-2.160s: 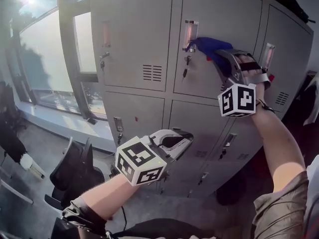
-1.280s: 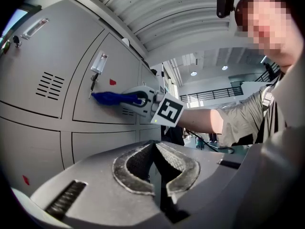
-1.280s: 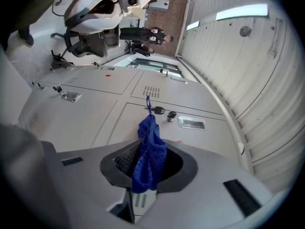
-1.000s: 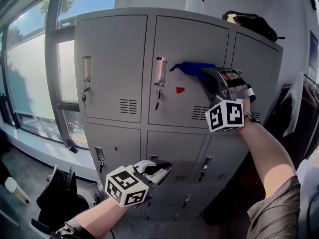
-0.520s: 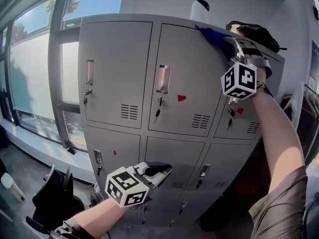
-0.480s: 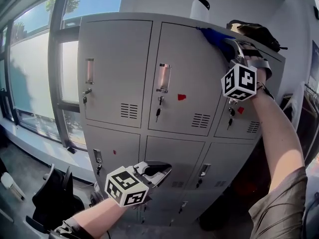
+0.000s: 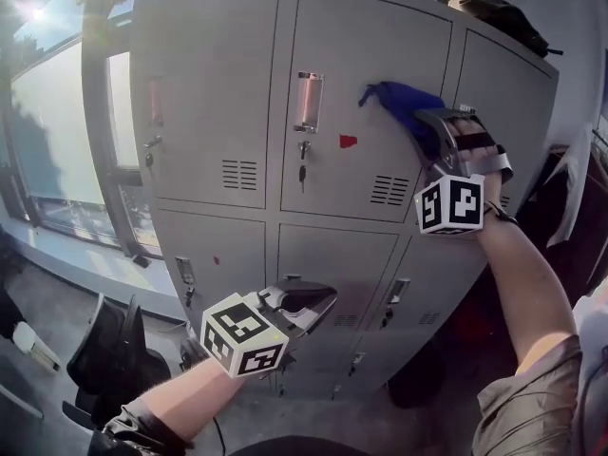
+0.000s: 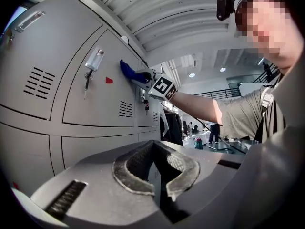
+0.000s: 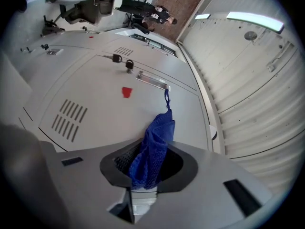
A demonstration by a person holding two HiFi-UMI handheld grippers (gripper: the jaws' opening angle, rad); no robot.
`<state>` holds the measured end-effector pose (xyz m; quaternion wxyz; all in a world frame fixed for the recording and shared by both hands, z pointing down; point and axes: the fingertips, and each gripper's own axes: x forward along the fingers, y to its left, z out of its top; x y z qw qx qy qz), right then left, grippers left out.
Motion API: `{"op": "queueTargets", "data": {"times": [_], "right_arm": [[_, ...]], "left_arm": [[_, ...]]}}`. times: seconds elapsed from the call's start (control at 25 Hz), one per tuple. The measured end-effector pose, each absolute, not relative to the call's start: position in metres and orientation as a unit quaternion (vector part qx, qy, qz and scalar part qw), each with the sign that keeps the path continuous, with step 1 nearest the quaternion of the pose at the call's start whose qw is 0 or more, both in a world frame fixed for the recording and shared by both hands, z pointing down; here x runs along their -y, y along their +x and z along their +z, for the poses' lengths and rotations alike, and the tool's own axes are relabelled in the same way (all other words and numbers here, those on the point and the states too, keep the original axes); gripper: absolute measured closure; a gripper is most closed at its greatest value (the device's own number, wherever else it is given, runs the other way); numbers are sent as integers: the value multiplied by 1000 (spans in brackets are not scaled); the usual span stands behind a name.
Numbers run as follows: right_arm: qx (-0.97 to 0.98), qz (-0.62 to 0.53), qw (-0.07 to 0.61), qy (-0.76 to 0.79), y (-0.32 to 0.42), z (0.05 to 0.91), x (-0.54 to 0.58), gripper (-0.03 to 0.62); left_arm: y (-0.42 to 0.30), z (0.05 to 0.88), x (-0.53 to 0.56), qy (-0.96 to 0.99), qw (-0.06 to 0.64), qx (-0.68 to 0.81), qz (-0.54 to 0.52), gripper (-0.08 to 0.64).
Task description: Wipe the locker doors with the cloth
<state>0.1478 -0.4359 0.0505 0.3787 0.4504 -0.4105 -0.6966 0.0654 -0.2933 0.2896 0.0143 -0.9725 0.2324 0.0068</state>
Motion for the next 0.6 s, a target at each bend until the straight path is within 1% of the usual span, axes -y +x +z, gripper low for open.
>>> {"op": "queueTargets", "data": {"times": [0.32, 0.6], "right_arm": [[459, -675, 413, 405, 146, 173, 438, 517], [492, -648, 428, 394, 154, 243, 437, 517]], "left_arm": [[73, 299, 289, -976, 3, -220, 1, 552], [80, 309, 287, -978, -4, -206, -8, 552]]}}
